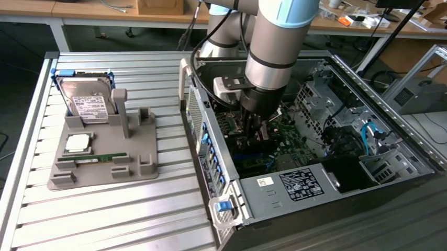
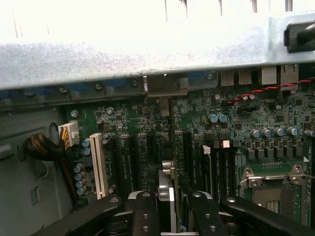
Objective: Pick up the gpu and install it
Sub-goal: 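Insert the gpu into the slot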
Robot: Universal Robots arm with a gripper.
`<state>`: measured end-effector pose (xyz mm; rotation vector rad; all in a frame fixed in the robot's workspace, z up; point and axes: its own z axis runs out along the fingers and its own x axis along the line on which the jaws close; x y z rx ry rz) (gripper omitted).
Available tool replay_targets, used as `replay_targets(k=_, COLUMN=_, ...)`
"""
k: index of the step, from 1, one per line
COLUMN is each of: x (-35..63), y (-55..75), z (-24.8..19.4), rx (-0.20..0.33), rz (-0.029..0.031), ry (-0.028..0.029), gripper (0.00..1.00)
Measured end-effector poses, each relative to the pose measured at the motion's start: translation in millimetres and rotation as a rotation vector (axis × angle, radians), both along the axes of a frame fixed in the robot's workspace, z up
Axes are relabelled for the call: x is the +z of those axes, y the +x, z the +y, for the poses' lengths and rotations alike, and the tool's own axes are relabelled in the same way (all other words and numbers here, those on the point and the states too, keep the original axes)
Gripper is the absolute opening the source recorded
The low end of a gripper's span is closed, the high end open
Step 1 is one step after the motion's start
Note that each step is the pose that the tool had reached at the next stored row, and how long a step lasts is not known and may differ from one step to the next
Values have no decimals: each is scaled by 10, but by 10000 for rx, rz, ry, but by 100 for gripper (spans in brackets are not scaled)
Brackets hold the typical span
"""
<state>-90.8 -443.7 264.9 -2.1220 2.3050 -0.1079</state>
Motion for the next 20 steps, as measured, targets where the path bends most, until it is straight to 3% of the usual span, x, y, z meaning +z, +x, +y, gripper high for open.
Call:
replay_targets(k=8, x=-5, y=0, z=-17, rx=1, rz=0, ry=108, gripper=27)
replay_targets(k=20, x=-27, y=-1, z=-27, rx=2, rz=5, ry=104, gripper=27)
